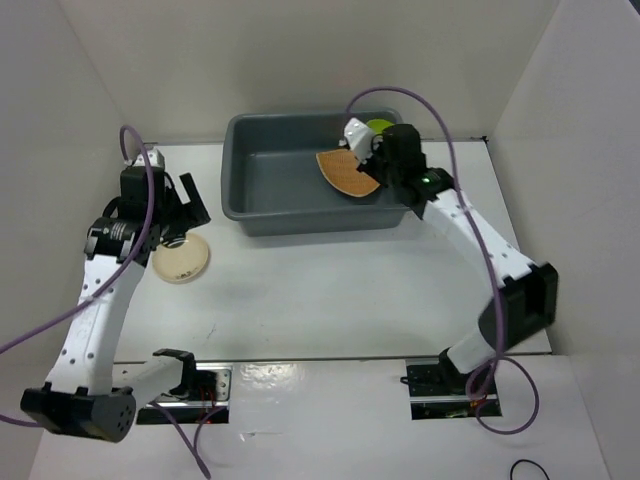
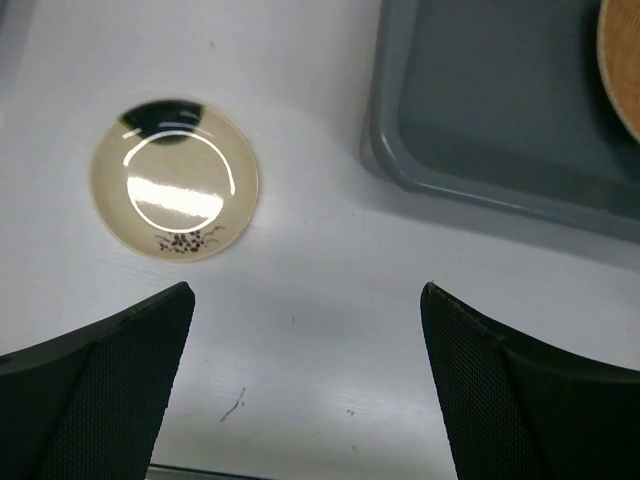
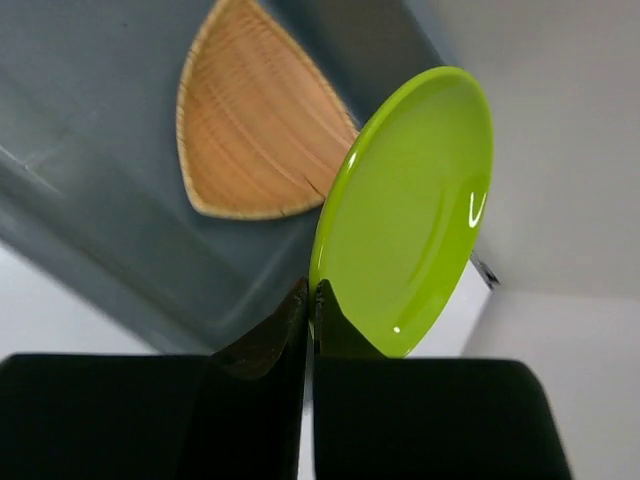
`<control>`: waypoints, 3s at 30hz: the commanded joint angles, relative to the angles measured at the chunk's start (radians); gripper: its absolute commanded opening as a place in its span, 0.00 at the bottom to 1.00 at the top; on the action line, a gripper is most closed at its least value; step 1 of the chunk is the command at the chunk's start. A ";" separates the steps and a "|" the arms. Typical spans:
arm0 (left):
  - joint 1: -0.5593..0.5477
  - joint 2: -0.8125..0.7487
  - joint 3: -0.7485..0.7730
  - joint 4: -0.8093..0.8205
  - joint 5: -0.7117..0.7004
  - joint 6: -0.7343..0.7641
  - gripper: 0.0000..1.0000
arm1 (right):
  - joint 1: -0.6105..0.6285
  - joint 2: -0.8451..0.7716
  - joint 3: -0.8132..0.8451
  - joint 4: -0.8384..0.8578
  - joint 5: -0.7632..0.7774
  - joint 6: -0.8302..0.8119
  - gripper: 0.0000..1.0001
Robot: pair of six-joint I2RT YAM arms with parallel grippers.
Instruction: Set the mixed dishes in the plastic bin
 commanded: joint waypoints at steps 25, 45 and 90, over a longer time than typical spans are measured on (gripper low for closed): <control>0.387 0.070 -0.360 0.163 0.432 -0.223 1.00 | 0.027 0.527 0.425 0.047 -0.101 0.005 0.67; 0.534 0.371 -0.526 0.402 0.371 -0.645 1.00 | 0.059 -0.698 -0.673 -0.062 0.241 0.311 0.90; 0.268 0.782 0.521 0.552 0.627 -0.598 0.00 | 0.059 -0.780 -0.801 -0.013 0.261 0.366 0.92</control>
